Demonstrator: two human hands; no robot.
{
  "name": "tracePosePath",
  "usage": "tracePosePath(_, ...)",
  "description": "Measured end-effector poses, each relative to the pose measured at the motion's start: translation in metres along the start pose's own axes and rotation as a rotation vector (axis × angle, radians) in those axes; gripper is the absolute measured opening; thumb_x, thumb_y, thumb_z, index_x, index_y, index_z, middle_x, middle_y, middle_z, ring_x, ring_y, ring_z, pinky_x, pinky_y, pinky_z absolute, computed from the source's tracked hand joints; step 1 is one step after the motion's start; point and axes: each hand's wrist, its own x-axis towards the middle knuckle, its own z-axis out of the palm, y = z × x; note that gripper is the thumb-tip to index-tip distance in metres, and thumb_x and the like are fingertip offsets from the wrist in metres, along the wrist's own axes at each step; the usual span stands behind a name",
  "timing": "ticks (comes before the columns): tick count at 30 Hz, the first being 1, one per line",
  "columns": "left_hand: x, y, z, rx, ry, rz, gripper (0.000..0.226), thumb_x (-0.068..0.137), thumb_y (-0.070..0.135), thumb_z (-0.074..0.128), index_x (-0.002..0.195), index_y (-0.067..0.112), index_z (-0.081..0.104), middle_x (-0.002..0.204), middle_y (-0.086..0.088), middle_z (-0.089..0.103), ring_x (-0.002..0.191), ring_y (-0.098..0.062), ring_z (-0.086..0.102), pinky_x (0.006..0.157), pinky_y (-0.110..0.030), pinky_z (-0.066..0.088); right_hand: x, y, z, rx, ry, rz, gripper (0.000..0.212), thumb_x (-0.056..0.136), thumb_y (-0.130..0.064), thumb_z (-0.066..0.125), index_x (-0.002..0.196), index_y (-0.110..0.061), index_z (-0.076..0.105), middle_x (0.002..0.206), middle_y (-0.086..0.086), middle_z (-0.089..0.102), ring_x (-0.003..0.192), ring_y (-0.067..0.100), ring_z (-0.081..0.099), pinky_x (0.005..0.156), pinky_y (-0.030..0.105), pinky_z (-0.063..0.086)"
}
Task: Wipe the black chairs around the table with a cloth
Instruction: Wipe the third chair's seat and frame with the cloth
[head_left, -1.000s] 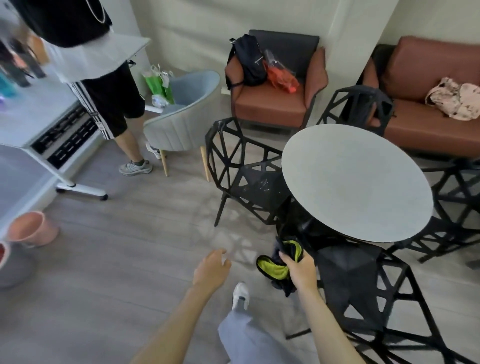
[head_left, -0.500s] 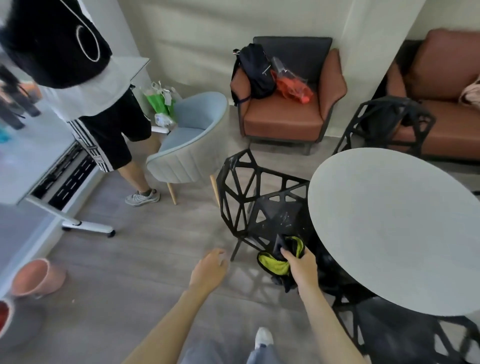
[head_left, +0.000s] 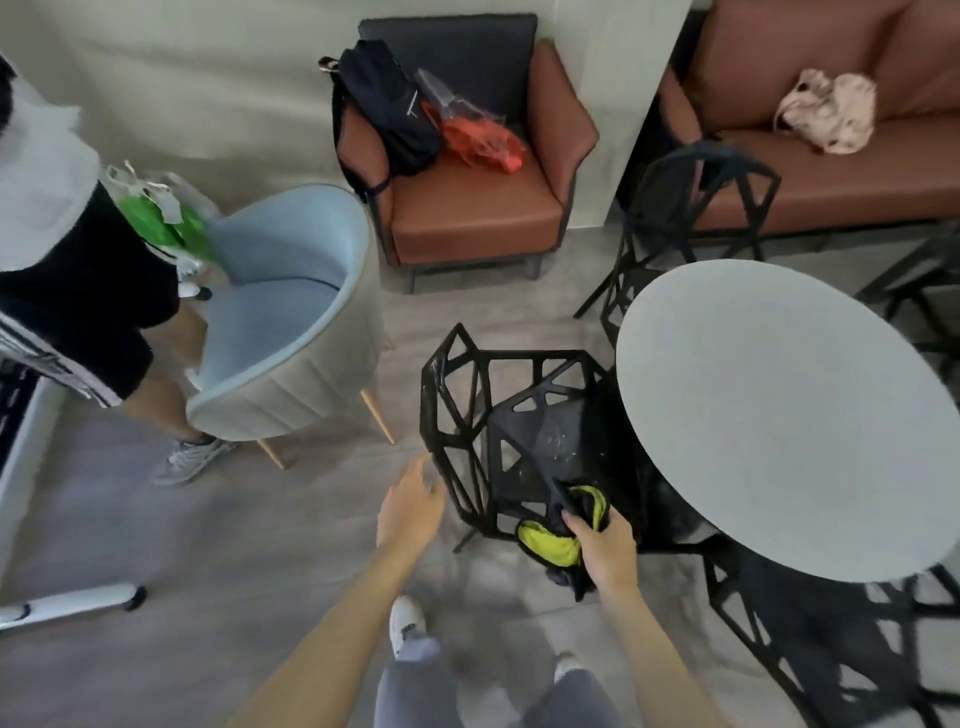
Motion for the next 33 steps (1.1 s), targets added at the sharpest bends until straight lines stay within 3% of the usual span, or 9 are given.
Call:
tracePosePath(6, 0.091, -0.012, -0.016, -0.234, 0.056, 0.040, 0.043, 0.110, 0.043, 0.038, 0.149, 0.025, 0.045, 0.155, -0.002, 0.050, 0.143, -0.026, 0.046, 0.113, -0.043, 0.038, 0.014, -0.037, 0.077, -0.060, 0.005, -0.084, 0.017, 0.089, -0.011, 0.076, 0.097, -0.026, 0.073, 0.090, -0.009, 0.075, 0.091, 0.013, 0.070, 0.090, 0.043, 0.056)
tracePosePath(10, 0.140, -0.012, -0.014, -0.606, 0.108, -0.050, 0.066, 0.108, 0.060, 0.019, 0.150, 0.020, 0.050, 0.150, -0.004, 0.055, 0.143, -0.023, 0.045, 0.122, -0.045, 0.029, 0.044, -0.059, 0.133, -0.060, -0.041, -0.210, 0.038, 0.089, -0.001, 0.072, 0.096, -0.038, 0.066, 0.094, -0.018, 0.069, 0.095, -0.005, 0.064, 0.085, 0.020, 0.046)
tracePosePath(13, 0.178, -0.009, -0.004, -0.802, 0.137, -0.082, 0.071, 0.108, 0.058, 0.010, 0.155, 0.020, 0.046, 0.155, 0.002, 0.051, 0.142, -0.015, 0.047, 0.124, -0.045, 0.027, 0.067, -0.048, 0.181, -0.101, -0.160, -0.398, 0.035, 0.087, -0.005, 0.068, 0.108, -0.034, 0.071, 0.106, -0.020, 0.067, 0.104, 0.005, 0.060, 0.090, 0.026, 0.047)
tracePosePath(16, 0.208, -0.010, 0.010, -0.885, 0.128, -0.034, 0.072, 0.107, 0.058, 0.003, 0.156, 0.023, 0.043, 0.157, 0.006, 0.049, 0.142, -0.005, 0.046, 0.117, -0.032, 0.033, 0.084, -0.034, 0.214, -0.148, -0.165, -0.567, 0.026, 0.094, -0.025, 0.060, 0.117, -0.035, 0.069, 0.110, -0.026, 0.060, 0.105, 0.003, 0.053, 0.089, 0.020, 0.044)
tracePosePath(19, 0.230, -0.016, 0.022, -1.008, 0.120, -0.009, 0.074, 0.106, 0.060, 0.000, 0.158, 0.025, 0.040, 0.156, 0.006, 0.050, 0.141, -0.001, 0.047, 0.110, -0.021, 0.037, 0.115, -0.036, 0.232, -0.119, -0.148, -0.607, 0.032, 0.091, -0.018, 0.055, 0.117, -0.031, 0.068, 0.108, -0.023, 0.056, 0.102, 0.003, 0.051, 0.088, 0.017, 0.040)
tracePosePath(22, 0.237, -0.014, 0.031, -1.124, 0.136, 0.023, 0.076, 0.102, 0.068, 0.009, 0.157, 0.027, 0.041, 0.154, 0.004, 0.053, 0.140, -0.006, 0.051, 0.121, -0.034, 0.034, 0.158, -0.062, 0.247, -0.121, -0.158, -0.633, 0.038, 0.086, -0.005, 0.063, 0.120, -0.021, 0.069, 0.112, -0.016, 0.057, 0.104, 0.007, 0.052, 0.090, 0.016, 0.039)
tracePosePath(25, 0.237, -0.010, 0.042, -1.151, 0.180, 0.068, 0.070, 0.105, 0.063, 0.008, 0.155, 0.028, 0.043, 0.148, 0.009, 0.059, 0.138, -0.006, 0.053, 0.119, -0.033, 0.037, 0.189, -0.092, 0.260, -0.119, -0.175, -0.629, 0.039, 0.087, -0.008, 0.069, 0.122, -0.024, 0.070, 0.117, -0.017, 0.061, 0.108, 0.005, 0.052, 0.090, 0.008, 0.036)
tracePosePath(30, 0.231, -0.008, 0.037, -1.099, 0.517, 0.043, 0.066, 0.111, 0.053, 0.009, 0.145, 0.019, 0.054, 0.139, -0.002, 0.066, 0.130, -0.012, 0.061, 0.117, -0.041, 0.043, 0.139, -0.063, 0.242, 0.008, -0.207, -0.609, 0.034, 0.082, -0.014, 0.078, 0.107, -0.036, 0.072, 0.107, -0.018, 0.067, 0.098, 0.013, 0.063, 0.085, 0.021, 0.048)
tracePosePath(33, 0.219, -0.008, 0.039, -1.060, 0.534, 0.045, 0.069, 0.105, 0.058, 0.013, 0.143, 0.019, 0.056, 0.139, -0.002, 0.066, 0.130, -0.013, 0.061, 0.115, -0.044, 0.044, 0.106, -0.037, 0.223, 0.185, -0.262, -0.398, 0.038, 0.084, -0.007, 0.079, 0.086, -0.044, 0.067, 0.098, -0.010, 0.062, 0.083, 0.019, 0.066, 0.069, 0.033, 0.053)
